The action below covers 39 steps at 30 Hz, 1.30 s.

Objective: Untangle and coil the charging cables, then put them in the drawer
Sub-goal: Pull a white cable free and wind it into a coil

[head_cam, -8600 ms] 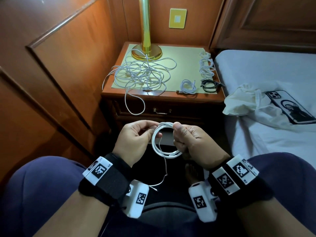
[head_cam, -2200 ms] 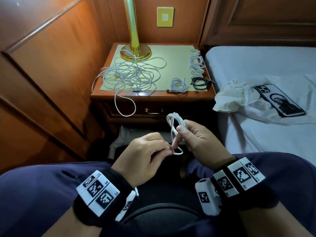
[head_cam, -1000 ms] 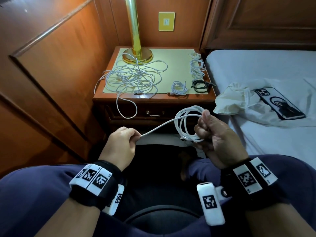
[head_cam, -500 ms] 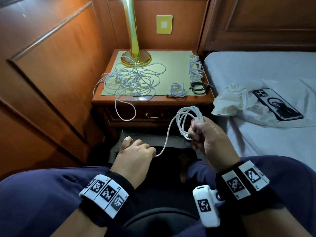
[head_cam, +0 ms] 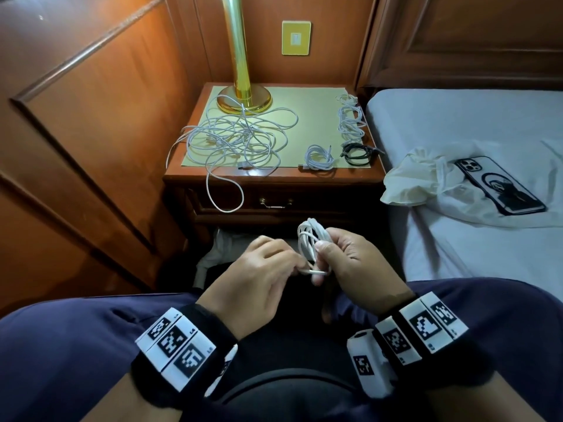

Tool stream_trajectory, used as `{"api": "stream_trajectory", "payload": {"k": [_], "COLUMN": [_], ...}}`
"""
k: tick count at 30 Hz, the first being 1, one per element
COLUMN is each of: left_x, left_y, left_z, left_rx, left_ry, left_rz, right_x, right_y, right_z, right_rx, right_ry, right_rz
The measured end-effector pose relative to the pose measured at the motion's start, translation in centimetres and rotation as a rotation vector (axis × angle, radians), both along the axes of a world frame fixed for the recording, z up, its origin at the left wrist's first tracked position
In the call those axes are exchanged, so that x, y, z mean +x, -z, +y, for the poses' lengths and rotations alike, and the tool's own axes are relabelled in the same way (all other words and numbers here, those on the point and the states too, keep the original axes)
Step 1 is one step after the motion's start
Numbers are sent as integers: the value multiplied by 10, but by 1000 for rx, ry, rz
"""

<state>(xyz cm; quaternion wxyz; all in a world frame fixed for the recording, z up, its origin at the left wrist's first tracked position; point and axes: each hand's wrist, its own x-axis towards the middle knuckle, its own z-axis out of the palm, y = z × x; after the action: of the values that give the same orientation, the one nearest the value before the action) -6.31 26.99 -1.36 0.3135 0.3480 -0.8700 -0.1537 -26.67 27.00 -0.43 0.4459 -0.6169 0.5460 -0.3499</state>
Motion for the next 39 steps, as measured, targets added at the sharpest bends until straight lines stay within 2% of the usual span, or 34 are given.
{"api": "stream_trajectory", "payload": {"k": [2,6,10,13,17,20,25,27,29,34,39], "left_x": [1,0,3,4,-4,-7,-4,-1,-1,-7,-12], "left_y": [1,4,-3,-9,-13,-15,-11,-12,-15,-15,-14], "left_z": [-4,-6,-9,-12,-7,-5,-6,-6,-6,-4,-8], "left_rx": [-31,-130,-155,-39,375,500,356,270,270,427,672], "left_ry": [-84,-207,-369,-435,-511,-493,-472,-431,-386,-327,-288], "left_rz": [51,21,136,267,538,628,489,392,369,452,705], "right_x": [3,11,15,18,23,25,23,20,19,20,20], "right_y": [2,2,-1,-8,-18,-22,-17,-15,-14,-12,-10], "right_z": [0,-1,-1,3,5,6,-1,-3,-5,-5,-10], "right_rx": [18,24,73,88,113,161,211,226,226,232,85], "right_ry": [-25,-39,-56,-98,-94,-72,37,45,20,-31,5], "right_rz": [-36,-101,-261,-358,-412,-464,-492,-519,-529,-504,-366]}}
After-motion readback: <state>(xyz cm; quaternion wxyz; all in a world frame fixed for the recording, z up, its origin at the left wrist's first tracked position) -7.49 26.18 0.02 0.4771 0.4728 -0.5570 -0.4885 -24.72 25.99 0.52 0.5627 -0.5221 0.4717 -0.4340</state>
